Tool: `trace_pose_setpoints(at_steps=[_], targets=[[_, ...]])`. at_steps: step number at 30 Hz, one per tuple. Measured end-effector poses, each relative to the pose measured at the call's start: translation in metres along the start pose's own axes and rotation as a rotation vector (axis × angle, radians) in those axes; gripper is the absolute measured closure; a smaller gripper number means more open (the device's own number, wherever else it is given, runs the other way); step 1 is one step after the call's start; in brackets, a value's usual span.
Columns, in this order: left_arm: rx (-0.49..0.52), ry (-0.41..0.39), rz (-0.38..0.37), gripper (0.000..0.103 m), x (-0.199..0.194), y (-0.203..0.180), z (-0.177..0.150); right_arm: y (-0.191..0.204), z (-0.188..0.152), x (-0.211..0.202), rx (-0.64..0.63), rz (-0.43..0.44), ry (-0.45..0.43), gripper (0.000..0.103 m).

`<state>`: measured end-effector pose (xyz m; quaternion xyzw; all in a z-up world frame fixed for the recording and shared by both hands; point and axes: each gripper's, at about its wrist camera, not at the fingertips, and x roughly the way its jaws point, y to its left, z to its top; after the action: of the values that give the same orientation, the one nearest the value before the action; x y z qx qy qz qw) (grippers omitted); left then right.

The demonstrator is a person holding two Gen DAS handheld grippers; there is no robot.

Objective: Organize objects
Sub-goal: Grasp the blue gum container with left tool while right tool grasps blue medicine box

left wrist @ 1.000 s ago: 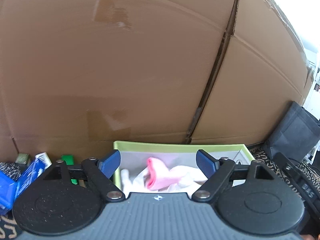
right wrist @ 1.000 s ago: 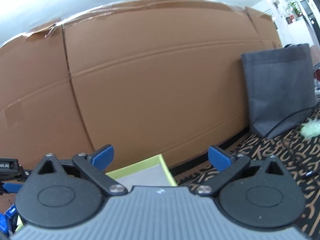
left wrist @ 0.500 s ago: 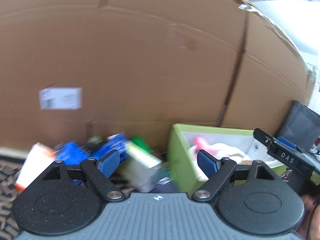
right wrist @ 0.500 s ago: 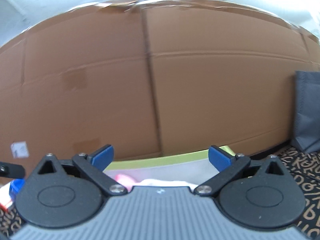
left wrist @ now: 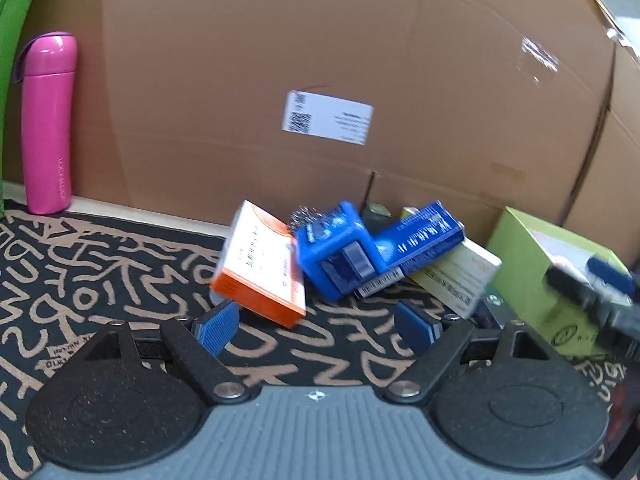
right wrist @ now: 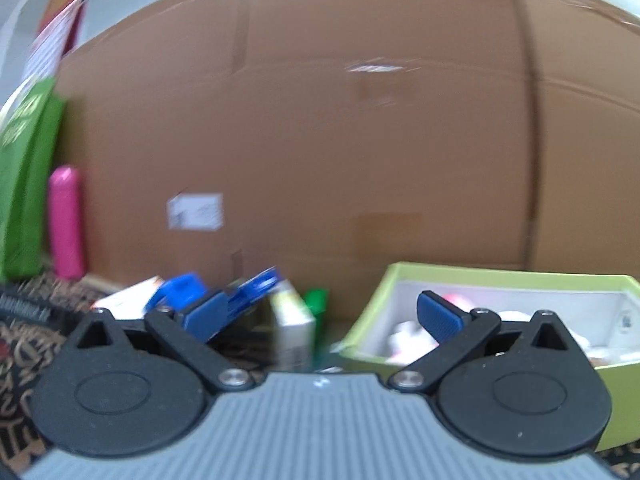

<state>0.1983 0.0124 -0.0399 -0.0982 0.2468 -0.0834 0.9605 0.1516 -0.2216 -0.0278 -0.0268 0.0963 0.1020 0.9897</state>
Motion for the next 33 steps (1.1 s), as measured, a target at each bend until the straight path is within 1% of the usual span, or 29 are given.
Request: trace_pose_setpoints(at_steps=[3, 6, 8, 11, 14, 16, 21, 22, 23, 24, 25, 26, 27, 29, 31, 32, 33], targets=[[-0.021, -0.004, -0.013, 0.015, 0.005, 0.003, 0.010, 0.022, -0.002, 0.011, -0.018, 0.045, 0.037, 0.000], [-0.030, -0.011, -0.012, 0.015, 0.018, 0.001, 0.021, 0.039, -0.001, 0.021, -0.037, 0.064, 0.058, 0.000], [-0.045, -0.006, 0.001, 0.015, 0.029, -0.001, 0.028, 0.049, 0.000, 0.023, -0.062, 0.059, 0.060, 0.000], [-0.057, 0.008, 0.002, 0.015, 0.049, -0.004, 0.035, 0.060, -0.002, 0.026, -0.101, 0.050, 0.066, 0.000], [-0.046, 0.029, 0.021, 0.015, 0.067, -0.005, 0.039, 0.067, -0.002, 0.033, -0.173, 0.013, 0.055, 0.000], [-0.038, 0.028, 0.006, 0.015, 0.074, -0.004, 0.040, 0.072, -0.001, 0.043, -0.221, -0.007, 0.049, 0.000], [-0.002, 0.032, -0.028, 0.015, 0.080, -0.002, 0.044, 0.079, 0.001, 0.079, -0.263, 0.000, 0.085, 0.001], [0.001, 0.034, -0.038, 0.016, 0.080, 0.000, 0.044, 0.081, 0.000, 0.086, -0.273, 0.009, 0.095, 0.002], [0.002, 0.038, -0.053, 0.021, 0.080, 0.001, 0.044, 0.082, -0.002, 0.093, -0.279, 0.022, 0.104, 0.005], [0.003, 0.047, -0.079, 0.033, 0.080, 0.002, 0.044, 0.084, -0.003, 0.098, -0.277, 0.042, 0.121, 0.010], [0.005, 0.063, -0.105, 0.036, 0.081, 0.003, 0.044, 0.086, -0.005, 0.099, -0.285, 0.081, 0.145, 0.009], [0.014, 0.060, -0.100, 0.036, 0.079, 0.002, 0.042, 0.090, -0.006, 0.096, -0.310, 0.096, 0.139, 0.008], [0.032, 0.050, -0.094, 0.036, 0.076, 0.001, 0.040, 0.095, -0.007, 0.089, -0.338, 0.111, 0.119, 0.004], [0.072, 0.045, -0.090, 0.037, 0.068, 0.000, 0.035, 0.102, -0.010, 0.074, -0.379, 0.156, 0.123, 0.000], [0.097, 0.053, -0.096, 0.037, 0.055, 0.000, 0.028, 0.107, -0.014, 0.058, -0.415, 0.196, 0.134, 0.000], [0.114, 0.067, -0.113, 0.037, 0.047, -0.001, 0.025, 0.108, -0.015, 0.052, -0.416, 0.231, 0.165, 0.002], [0.134, 0.091, -0.148, 0.038, 0.039, -0.001, 0.020, 0.108, -0.015, 0.047, -0.387, 0.306, 0.216, 0.008]])
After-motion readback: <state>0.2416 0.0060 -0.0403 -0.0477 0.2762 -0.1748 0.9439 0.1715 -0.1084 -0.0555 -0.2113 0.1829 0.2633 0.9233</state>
